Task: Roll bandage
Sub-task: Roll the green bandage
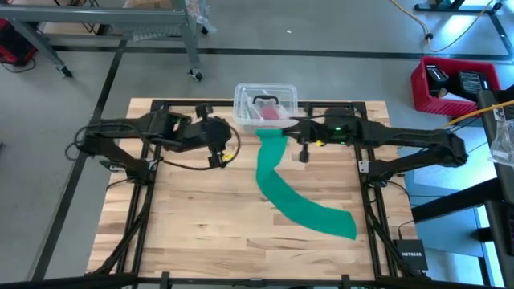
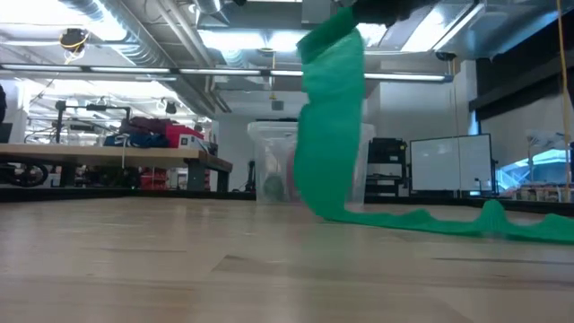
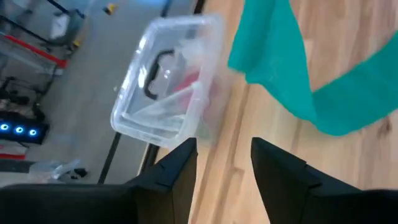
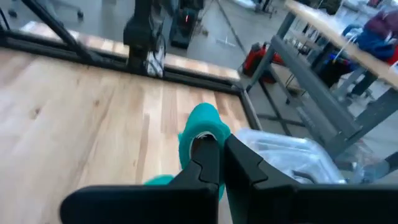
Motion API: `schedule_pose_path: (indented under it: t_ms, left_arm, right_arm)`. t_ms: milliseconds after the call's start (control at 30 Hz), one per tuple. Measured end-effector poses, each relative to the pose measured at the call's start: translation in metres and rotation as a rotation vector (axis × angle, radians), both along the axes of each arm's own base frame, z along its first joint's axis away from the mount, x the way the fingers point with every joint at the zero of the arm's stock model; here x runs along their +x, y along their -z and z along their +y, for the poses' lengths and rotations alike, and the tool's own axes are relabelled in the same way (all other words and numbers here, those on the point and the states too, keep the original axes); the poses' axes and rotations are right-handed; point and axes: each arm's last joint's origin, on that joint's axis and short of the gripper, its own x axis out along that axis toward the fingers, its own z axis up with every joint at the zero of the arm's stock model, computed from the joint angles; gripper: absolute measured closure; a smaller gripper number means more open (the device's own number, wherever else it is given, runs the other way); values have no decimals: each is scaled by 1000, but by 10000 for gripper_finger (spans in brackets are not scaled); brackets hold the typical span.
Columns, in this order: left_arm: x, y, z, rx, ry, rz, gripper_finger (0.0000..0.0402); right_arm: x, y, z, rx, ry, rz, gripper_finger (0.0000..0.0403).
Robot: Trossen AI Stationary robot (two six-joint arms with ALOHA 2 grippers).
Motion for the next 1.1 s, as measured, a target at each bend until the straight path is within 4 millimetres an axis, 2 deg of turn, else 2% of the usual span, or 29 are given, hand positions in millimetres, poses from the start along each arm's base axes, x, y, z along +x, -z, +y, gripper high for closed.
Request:
schedule_pose_path:
  t_ms: [67,167,300,400,667,800,1100]
  left_arm:
    - [-9,11,-1,13,8,-70,269]
    - [-16,32,-1,54,53,-233,277]
    - [-12,62,5,100,107,-474,281]
    - [-7,80,5,120,178,-533,281]
    - [-3,81,3,71,253,-594,281]
    - [-2,82,1,-1,279,-617,281]
    - [-1,80,0,-14,313,-645,281]
  right_arm:
    - [-11,-3,0,-3,-23,-67,396]
    - [-20,7,-6,16,-88,-189,396]
    - [-19,30,-18,106,-162,-360,396]
    - [-15,42,-20,163,-247,-415,396]
    - [-3,55,-21,226,-340,-372,396]
    - [-4,52,-21,220,-356,-403,396]
    - [-5,46,-20,219,-389,-448,396]
